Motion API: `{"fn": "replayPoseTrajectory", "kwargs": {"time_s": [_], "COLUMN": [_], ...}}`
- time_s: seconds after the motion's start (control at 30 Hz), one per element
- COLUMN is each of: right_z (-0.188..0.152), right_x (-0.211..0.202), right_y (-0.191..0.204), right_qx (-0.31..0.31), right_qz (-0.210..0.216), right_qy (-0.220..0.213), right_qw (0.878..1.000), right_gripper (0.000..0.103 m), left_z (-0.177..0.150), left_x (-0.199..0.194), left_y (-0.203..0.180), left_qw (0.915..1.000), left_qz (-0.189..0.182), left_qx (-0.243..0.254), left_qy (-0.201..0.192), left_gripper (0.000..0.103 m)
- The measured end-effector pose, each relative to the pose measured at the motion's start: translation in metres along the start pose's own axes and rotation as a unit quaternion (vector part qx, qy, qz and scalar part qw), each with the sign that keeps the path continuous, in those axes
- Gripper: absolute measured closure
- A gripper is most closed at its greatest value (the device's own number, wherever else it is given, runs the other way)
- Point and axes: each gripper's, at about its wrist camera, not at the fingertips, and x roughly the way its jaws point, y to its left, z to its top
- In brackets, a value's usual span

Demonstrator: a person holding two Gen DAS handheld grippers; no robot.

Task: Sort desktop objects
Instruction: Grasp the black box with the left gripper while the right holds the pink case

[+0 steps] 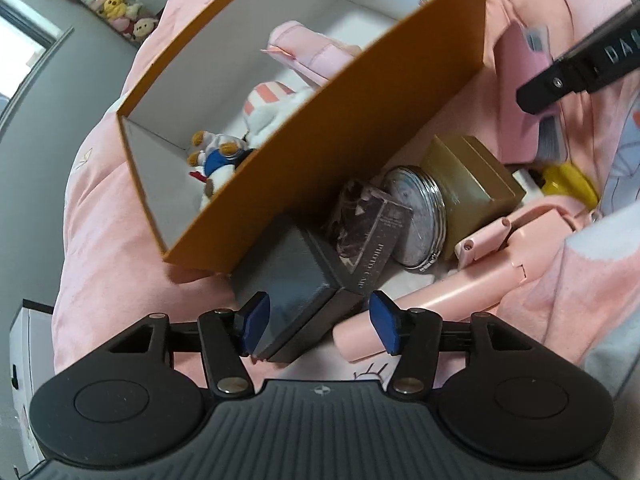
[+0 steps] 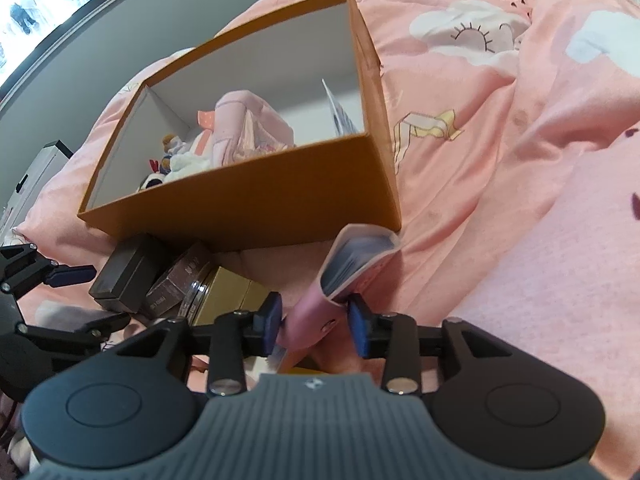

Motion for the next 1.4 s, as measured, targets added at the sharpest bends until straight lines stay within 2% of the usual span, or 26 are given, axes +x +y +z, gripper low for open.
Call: {"fn": "replayPoseTrajectory", "kwargs": {"time_s": [0.2, 0.33, 0.43, 0.53, 0.67, 0.73, 0.8, 0.9, 1.0, 1.2, 1.3, 1.4], "right_z": [-0.001, -0.001, -0.002, -0.003, -0.004, -0.005, -0.005, -0.005, -0.004, -0.003, -0.005, -0.005], "right_x": [0.011, 0.018, 0.019, 0.017, 0.014, 0.012, 0.01, 0.011, 0.014, 0.015, 0.013, 0.01], "right_y": [-0.002, -0.005, -0.007, -0.008, -0.009, -0.01, -0.013, -0.019, -0.022, -0.03, -0.03, -0.028], "right_qx": [0.014, 0.025, 0.033, 0.037, 0.044, 0.052, 0.063, 0.081, 0.093, 0.117, 0.118, 0.114], "right_qz": [0.002, -0.002, -0.002, 0.0, -0.002, -0.01, -0.016, -0.016, -0.012, 0.004, 0.007, 0.01], "right_qy": [0.006, 0.016, 0.016, 0.011, 0.004, -0.001, -0.004, -0.004, 0.0, -0.005, -0.009, -0.013], "right_qw": [1.0, 1.0, 0.999, 0.999, 0.999, 0.999, 0.998, 0.997, 0.996, 0.993, 0.993, 0.993], "right_gripper": [0.061, 0.061, 0.061, 0.063, 0.064, 0.065, 0.068, 0.07, 0.07, 0.07, 0.071, 0.072], "left_z": [-0.004, -0.008, -0.008, -0.005, -0.004, -0.003, -0.003, -0.006, -0.011, -0.013, -0.01, -0.007], "left_x": [0.012, 0.022, 0.022, 0.019, 0.013, 0.01, 0.008, 0.016, 0.027, 0.029, 0.021, 0.007], "left_y": [-0.02, -0.035, -0.035, -0.026, -0.018, -0.015, -0.01, -0.001, -0.001, -0.004, 0.006, 0.023], "left_qw": [0.9971, 0.99, 0.9899, 0.9929, 0.9934, 0.9906, 0.9875, 0.9882, 0.9849, 0.9884, 0.9934, 0.9984], "left_qz": [0.061, 0.109, 0.112, 0.095, 0.091, 0.114, 0.136, 0.135, 0.149, 0.126, 0.099, 0.053], "left_qx": [0.042, 0.087, 0.087, 0.071, 0.07, 0.076, 0.078, 0.072, 0.086, 0.084, 0.057, 0.006], "left_qy": [-0.018, -0.017, -0.013, -0.005, -0.002, -0.006, -0.008, 0.002, 0.011, -0.008, -0.012, -0.017], "left_gripper": [0.036, 0.036, 0.037, 0.045, 0.048, 0.052, 0.052, 0.052, 0.052, 0.056, 0.057, 0.057]}}
